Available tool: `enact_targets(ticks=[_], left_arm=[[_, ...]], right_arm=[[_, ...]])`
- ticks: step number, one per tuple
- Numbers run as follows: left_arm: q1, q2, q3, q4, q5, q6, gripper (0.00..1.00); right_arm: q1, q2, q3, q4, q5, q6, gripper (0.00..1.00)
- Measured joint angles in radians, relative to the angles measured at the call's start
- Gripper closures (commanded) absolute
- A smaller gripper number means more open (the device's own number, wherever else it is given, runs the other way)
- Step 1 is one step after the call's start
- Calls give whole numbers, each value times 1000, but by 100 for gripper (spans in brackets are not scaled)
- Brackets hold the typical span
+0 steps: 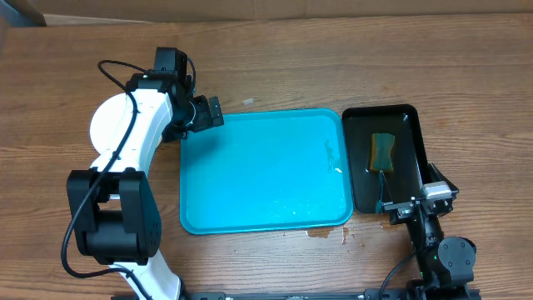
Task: Clean dirty plates on tray and stack at the side
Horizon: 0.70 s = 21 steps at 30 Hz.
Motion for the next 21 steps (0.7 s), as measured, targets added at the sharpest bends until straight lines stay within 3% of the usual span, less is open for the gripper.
enact_targets(ticks=[21], left_arm=[[-27, -39, 0, 0, -1, 0, 0]], right_arm=[[0, 0, 0, 0, 0, 0, 0]])
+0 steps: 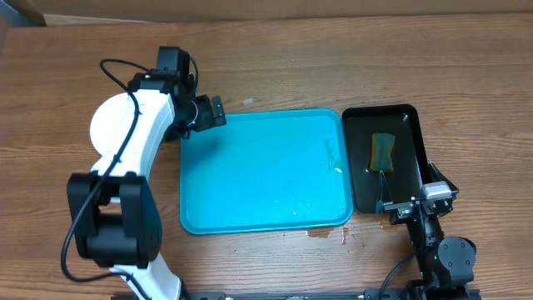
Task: Clean dirty plates on tray and stack at the side
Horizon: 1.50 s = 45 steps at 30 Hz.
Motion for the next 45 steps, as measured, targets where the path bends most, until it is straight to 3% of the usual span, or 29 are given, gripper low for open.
enact_targets(ticks=[3, 12, 18, 27, 32, 40, 45], left_arm=[[-34, -105, 0, 0, 0, 0, 0], [-89, -665, 12, 7, 4, 0, 0], [-87, -859, -9, -1, 3, 5, 0], [-32, -1110, -402, 60, -23, 16, 0], [-10, -1276, -653, 275, -36, 16, 0], [-3, -1588, -994, 909, -43, 16, 0], [-3, -1710, -1146, 1155, -58, 16, 0]], right_arm=[[0, 0, 0, 0, 0, 0, 0], [0, 0, 0, 0, 0, 0, 0], [0, 0, 0, 0, 1, 0, 0], [0, 0, 0, 0, 0, 0, 0], [0, 0, 0, 1, 0, 0, 0], [0, 0, 0, 0, 0, 0, 0], [0, 0, 0, 0, 0, 0, 0]])
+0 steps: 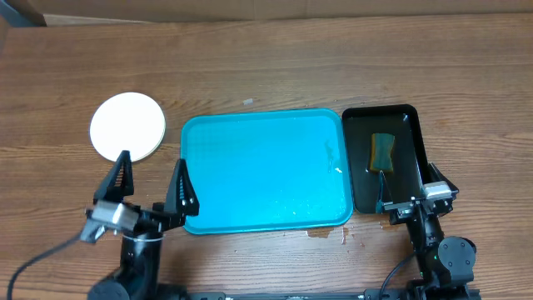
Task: Clean dirty plates on tray and stack at the side
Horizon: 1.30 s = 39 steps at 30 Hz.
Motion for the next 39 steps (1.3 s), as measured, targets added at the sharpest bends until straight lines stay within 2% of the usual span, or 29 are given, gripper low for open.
enact_targets(ticks=[9, 19, 32, 39], left_arm=[[0, -123, -180, 38, -22, 0, 0], [6, -134, -299, 45, -25, 0, 0], [13, -137, -323, -288, -29, 29, 0], [13, -137, -323, -295, -29, 136, 0]], right_arm=[[0, -1, 0, 0, 0, 0, 0], [0, -1, 0, 0, 0, 0, 0], [0, -1, 0, -1, 0, 0, 0], [0, -1, 0, -1, 0, 0, 0]])
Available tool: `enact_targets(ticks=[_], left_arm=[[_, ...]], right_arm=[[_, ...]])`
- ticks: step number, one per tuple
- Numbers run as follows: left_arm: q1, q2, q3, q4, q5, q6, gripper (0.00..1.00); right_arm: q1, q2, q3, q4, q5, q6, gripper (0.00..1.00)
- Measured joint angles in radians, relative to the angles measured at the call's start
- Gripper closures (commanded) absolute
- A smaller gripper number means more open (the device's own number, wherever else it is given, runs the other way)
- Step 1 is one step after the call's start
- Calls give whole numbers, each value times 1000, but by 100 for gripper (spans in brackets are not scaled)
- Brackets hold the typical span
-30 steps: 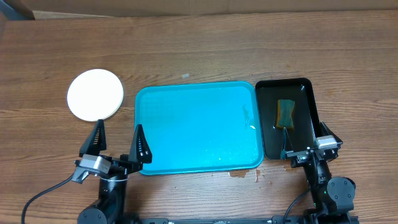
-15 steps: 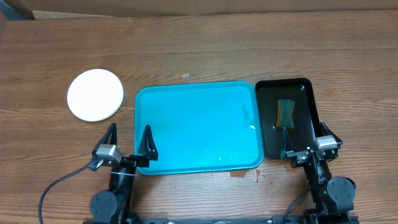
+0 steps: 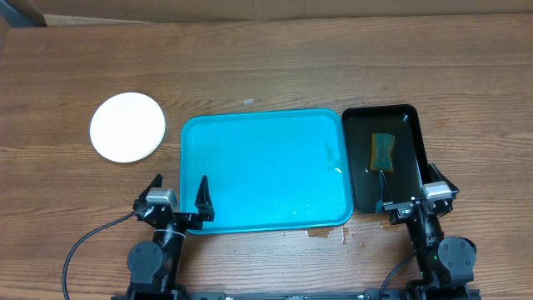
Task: Clean dirty plates on tray and stack at the side
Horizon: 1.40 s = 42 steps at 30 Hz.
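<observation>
A white plate stack [image 3: 127, 137] lies on the wood to the left of the blue tray [image 3: 264, 170], which holds only small wet specks. My left gripper [image 3: 178, 192] rests open at the tray's near left corner, nothing between its fingers. Open as well, my right gripper [image 3: 406, 185] sits at the near edge of the black tray [image 3: 411, 163], where a yellow-green sponge [image 3: 382, 149] lies.
A small dark spill [image 3: 326, 233] marks the table just in front of the blue tray's near right corner. Cardboard runs along the table's far edge.
My left gripper has drawn back toward the near edge and to the right, now lower at the tray's near left corner. The right arm, plates and sponge stayed put.
My left arm was stretched over the white plates with its gripper at the blue tray's far left corner, and held there. Then it was pulled back near the table's front, leaving the plates uncovered. Now it sits folded at the tray's near left corner.
</observation>
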Motion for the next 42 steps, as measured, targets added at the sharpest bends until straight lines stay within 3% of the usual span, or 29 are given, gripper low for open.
enact_targets(ticks=[15, 42], left_arm=[[0, 0, 0, 2, 19, 107, 0], [0, 0, 0, 2, 19, 108, 0]], right_arm=[[0, 0, 0, 1, 0, 0, 0], [0, 0, 0, 1, 0, 0, 0]])
